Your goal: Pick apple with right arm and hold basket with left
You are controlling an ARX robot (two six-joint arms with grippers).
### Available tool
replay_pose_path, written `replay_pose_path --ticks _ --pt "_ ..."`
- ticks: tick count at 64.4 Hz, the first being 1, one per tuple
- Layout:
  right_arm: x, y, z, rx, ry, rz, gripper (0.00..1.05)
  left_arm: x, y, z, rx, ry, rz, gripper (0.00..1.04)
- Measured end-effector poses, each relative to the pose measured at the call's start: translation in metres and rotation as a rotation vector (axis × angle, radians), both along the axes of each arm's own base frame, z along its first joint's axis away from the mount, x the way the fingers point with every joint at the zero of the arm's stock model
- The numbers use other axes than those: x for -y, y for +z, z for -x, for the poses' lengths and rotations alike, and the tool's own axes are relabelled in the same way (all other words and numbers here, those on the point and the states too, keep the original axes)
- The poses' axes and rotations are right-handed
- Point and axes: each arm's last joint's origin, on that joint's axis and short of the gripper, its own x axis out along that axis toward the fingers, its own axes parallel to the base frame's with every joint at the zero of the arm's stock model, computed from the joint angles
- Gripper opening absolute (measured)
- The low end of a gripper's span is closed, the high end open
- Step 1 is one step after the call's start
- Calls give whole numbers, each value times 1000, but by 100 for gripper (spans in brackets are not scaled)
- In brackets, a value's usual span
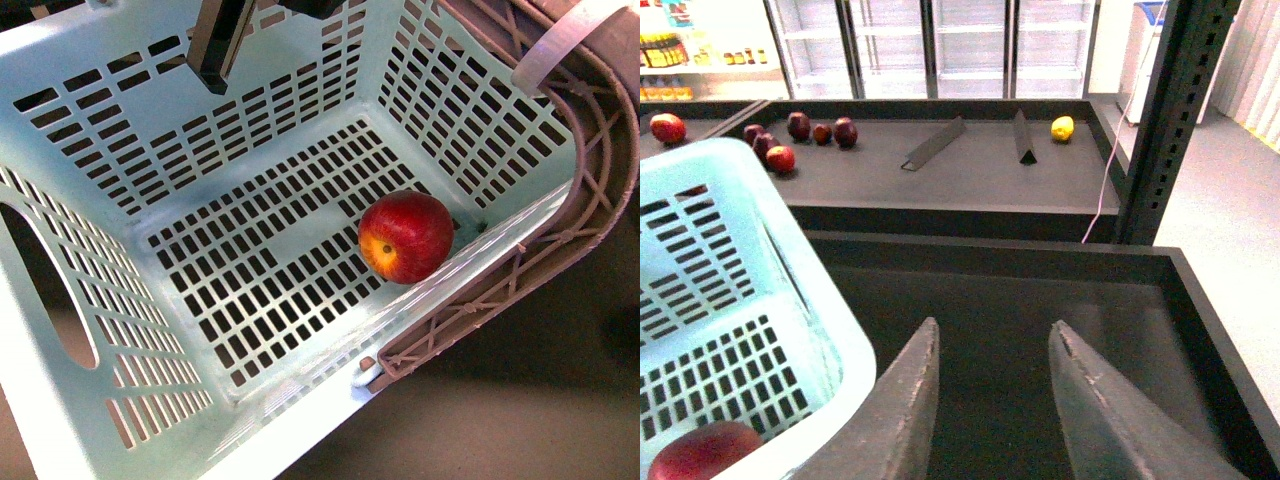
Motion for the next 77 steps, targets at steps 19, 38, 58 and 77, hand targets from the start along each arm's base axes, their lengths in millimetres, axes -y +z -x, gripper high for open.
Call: replay_pose_path --ticks 19,38,58,77 --pt "-10 -13 15 -1 4 2 2 0 0 0 0 0 0 14" --pt "-10 -21 26 0 5 2 2 0 0 0 -1 0 1 14" --pt "-10 -26 34 25 3 2 2 0 0 0 -1 0 1 14" --pt "-10 -25 41 26 4 2 2 0 0 0 -1 0 1 14"
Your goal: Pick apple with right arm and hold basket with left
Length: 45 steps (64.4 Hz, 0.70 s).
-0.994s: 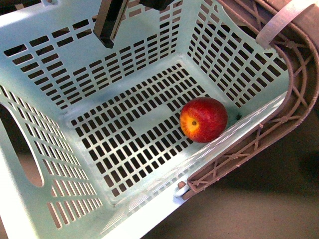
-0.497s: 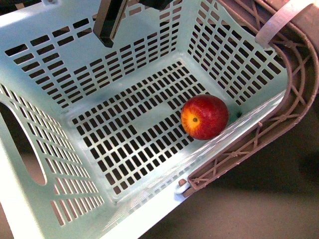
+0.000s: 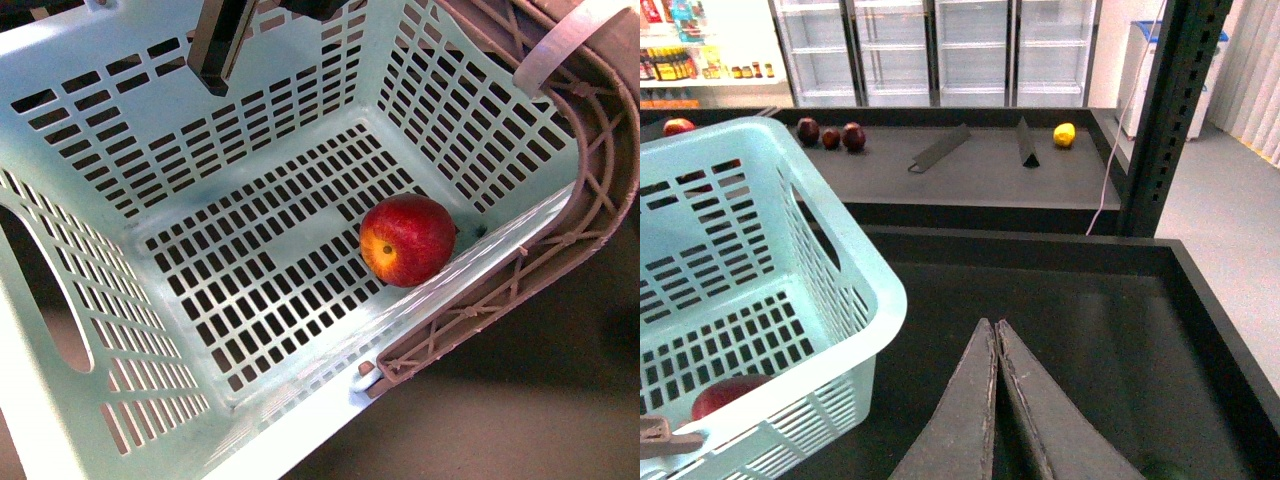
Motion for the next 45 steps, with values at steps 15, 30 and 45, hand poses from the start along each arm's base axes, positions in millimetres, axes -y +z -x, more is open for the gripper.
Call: replay_pose_path --ticks 15,30,45 --pt "0 0 4 0 0 0 2 0 0 0 0 1 0 14" --pt "0 -3 16 -6 2 0 2 0 0 0 1 2 -1 14" --pt "0 -3 16 -5 2 1 10 0 0 0 0 1 0 14"
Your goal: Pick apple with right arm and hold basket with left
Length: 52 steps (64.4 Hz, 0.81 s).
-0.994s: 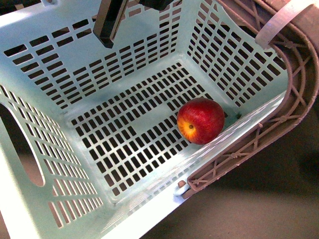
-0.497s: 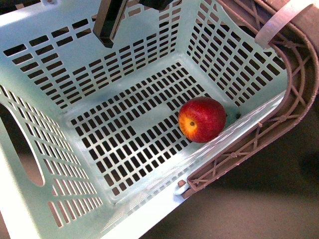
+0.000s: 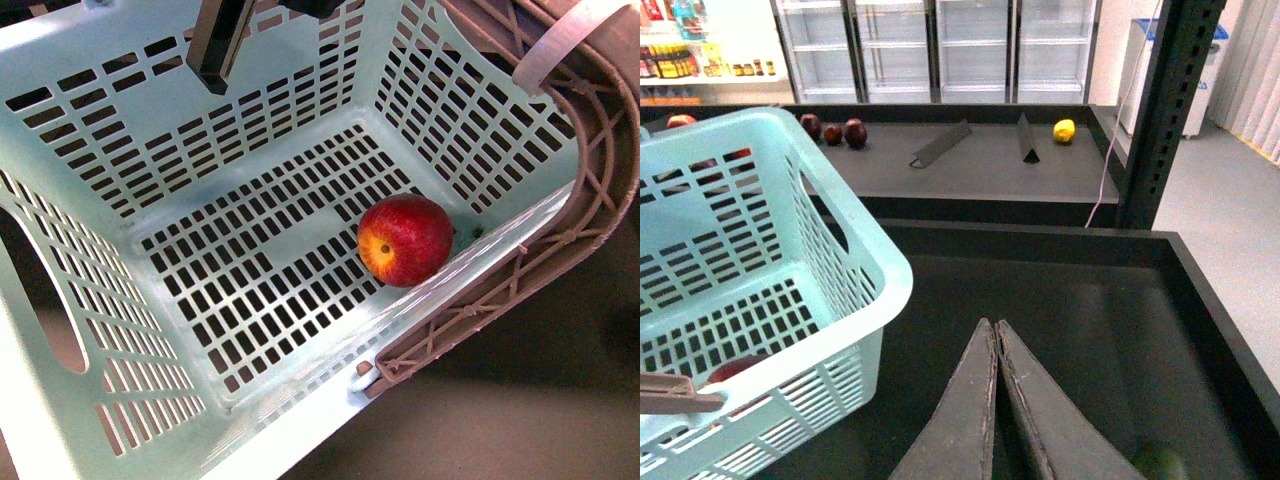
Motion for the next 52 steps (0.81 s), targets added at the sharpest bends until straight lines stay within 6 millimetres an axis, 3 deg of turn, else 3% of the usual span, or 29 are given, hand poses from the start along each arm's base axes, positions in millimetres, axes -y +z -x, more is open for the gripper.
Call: replay_pose_path --ticks 34,42,52 --pt "0 0 0 1 0 0 96 0 0 0 0 0 0 14" --pt "0 0 0 1 0 -1 96 0 0 0 0 1 0 14" --pt "0 0 0 1 -1 -1 96 -9 -1 -6 -72 400 -8 14"
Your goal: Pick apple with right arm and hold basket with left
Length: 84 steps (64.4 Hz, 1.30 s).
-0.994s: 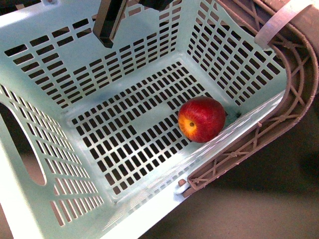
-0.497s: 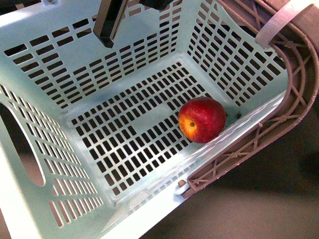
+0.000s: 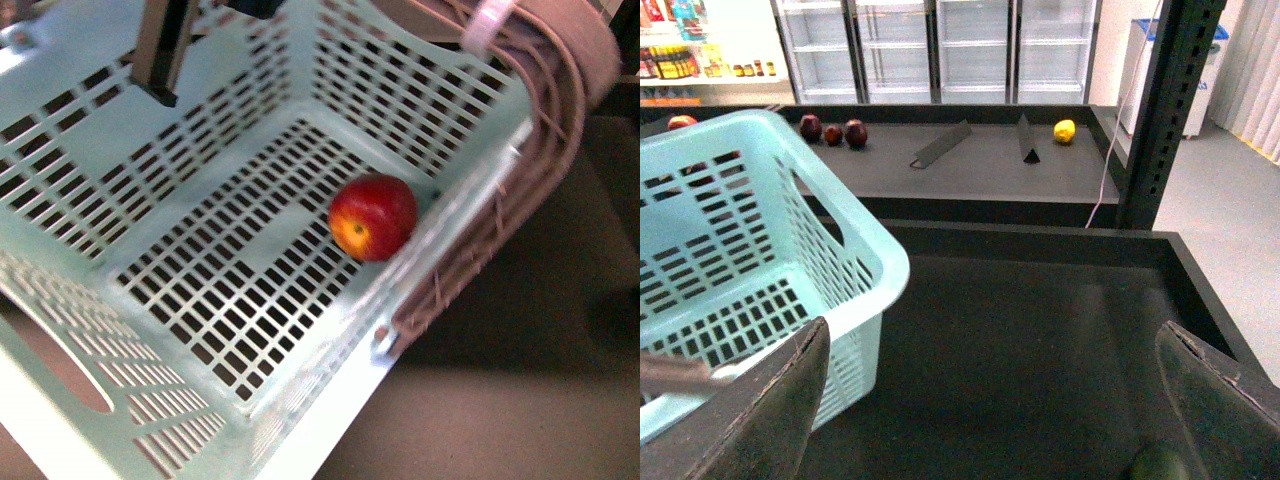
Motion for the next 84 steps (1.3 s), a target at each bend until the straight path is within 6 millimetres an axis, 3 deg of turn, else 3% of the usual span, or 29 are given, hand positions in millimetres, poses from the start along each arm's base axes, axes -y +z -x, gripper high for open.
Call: replay_pose_path --ticks 5,23,35,56,84 --pt "0 0 0 0 0 0 96 -15 1 -9 16 133 -11 14" --pt "0 0 0 1 1 0 96 -69 -1 -35 -12 313 74 14" --pt "0 0 0 1 0 0 96 -92 -18 -54 -62 397 118 14" --pt "0 0 0 1 0 0 96 -120 -59 -78 -167 488 111 14" --pt "0 0 0 1 0 0 96 -135 -84 -85 -203 498 131 14"
